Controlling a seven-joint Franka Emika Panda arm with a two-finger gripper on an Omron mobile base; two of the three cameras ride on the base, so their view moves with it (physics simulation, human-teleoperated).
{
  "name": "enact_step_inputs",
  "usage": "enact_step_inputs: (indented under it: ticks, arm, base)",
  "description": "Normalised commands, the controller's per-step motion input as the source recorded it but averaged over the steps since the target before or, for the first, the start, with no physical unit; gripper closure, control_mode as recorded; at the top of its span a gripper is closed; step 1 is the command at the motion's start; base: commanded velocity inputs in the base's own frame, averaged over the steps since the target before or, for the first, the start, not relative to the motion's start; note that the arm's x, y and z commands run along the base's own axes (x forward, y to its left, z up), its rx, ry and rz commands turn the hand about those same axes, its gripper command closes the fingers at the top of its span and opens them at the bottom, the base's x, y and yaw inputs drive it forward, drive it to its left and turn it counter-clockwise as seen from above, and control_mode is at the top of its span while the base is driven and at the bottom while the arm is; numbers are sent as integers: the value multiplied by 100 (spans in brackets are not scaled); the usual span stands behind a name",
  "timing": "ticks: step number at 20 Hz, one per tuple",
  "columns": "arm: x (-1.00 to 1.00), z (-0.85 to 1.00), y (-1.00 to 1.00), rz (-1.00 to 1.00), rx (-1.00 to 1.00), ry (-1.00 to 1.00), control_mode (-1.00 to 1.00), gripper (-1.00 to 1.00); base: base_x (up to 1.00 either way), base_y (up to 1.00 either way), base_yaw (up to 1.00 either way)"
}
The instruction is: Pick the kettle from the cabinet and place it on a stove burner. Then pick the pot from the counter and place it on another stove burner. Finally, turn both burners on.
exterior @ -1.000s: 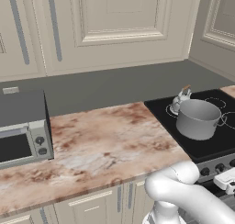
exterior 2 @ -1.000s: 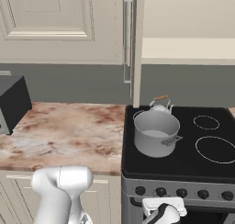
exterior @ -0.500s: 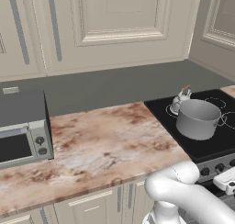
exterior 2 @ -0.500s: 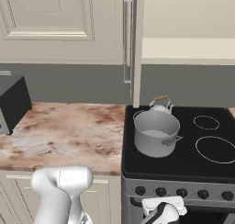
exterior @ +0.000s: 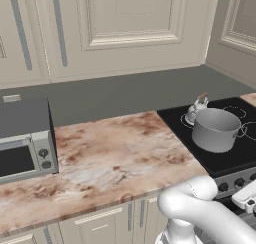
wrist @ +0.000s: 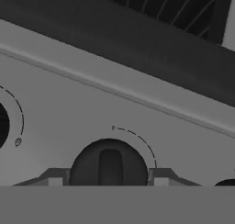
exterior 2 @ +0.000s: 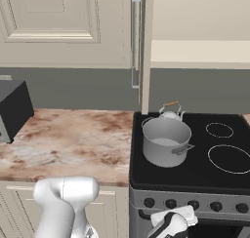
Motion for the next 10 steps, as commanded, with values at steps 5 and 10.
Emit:
enact_step_inputs:
  ticks: [5,10]
  arm:
    - [0,0,0,0,-26,0,-100,100]
    - [-1,0,0,0,-28,0,-100,100]
  base:
    - [0,0,0]
    - [0,0,0]
